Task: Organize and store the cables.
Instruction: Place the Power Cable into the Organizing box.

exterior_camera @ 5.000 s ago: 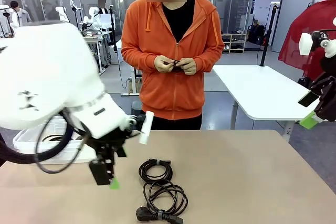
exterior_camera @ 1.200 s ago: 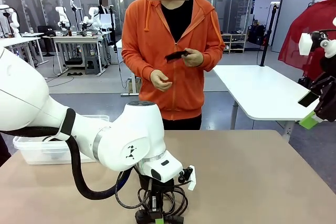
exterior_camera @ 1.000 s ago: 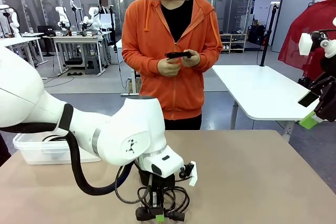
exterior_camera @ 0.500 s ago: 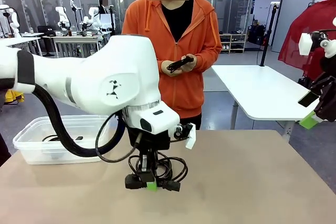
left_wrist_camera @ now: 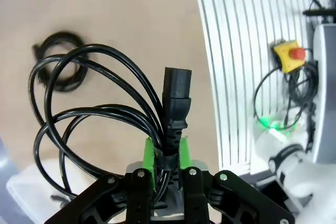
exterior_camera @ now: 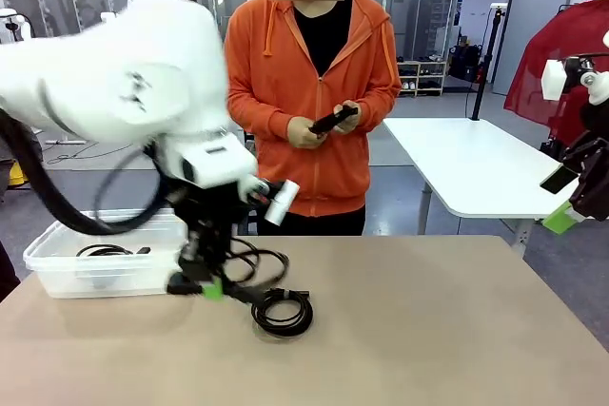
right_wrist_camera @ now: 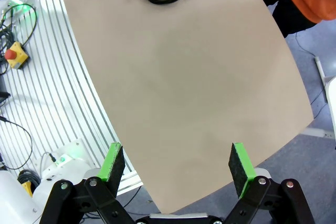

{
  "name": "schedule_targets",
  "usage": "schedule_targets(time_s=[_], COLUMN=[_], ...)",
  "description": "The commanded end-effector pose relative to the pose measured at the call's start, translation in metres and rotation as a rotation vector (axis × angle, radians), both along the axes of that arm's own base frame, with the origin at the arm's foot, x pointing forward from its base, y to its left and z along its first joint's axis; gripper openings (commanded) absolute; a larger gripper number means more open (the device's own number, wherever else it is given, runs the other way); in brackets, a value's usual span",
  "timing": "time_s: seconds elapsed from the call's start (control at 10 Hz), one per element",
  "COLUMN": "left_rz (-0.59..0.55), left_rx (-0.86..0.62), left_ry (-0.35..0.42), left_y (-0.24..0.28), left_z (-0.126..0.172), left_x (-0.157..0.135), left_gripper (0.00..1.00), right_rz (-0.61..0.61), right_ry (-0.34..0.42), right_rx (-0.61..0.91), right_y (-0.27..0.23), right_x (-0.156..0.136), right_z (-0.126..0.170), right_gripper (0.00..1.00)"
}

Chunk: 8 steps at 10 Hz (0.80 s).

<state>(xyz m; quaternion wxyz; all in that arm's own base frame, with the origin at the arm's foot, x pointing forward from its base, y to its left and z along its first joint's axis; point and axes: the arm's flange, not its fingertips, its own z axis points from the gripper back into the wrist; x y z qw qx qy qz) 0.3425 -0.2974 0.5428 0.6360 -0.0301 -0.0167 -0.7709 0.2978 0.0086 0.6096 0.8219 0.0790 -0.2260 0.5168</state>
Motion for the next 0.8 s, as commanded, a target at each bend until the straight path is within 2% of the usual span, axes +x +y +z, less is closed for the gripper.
schedule_targets(time_s=[0.0, 0.2, 0.7], left_rz=[-0.029, 0.003, -0.002], left_rx=[-0.041, 0.002, -0.02], left_ry=[-0.055, -0.087, -0.072], left_y=[0.041, 0.05, 0.052], left_z=[0.016, 0.022, 0.031], left_x=[-0.004, -0.006, 0.001], left_gripper=[0.17, 0.17, 0.17], right_rz=[-0.008, -0.008, -0.008], right_ry=[0.006, 0.006, 0.006], right_rx=[-0.002, -0.002, -0.002], right_y=[0.001, 0.001, 0.001], right_x=[0.0, 0.0, 0.0], right_z=[0.003, 0.003, 0.003], right_gripper=[1.0, 1.0, 1.0])
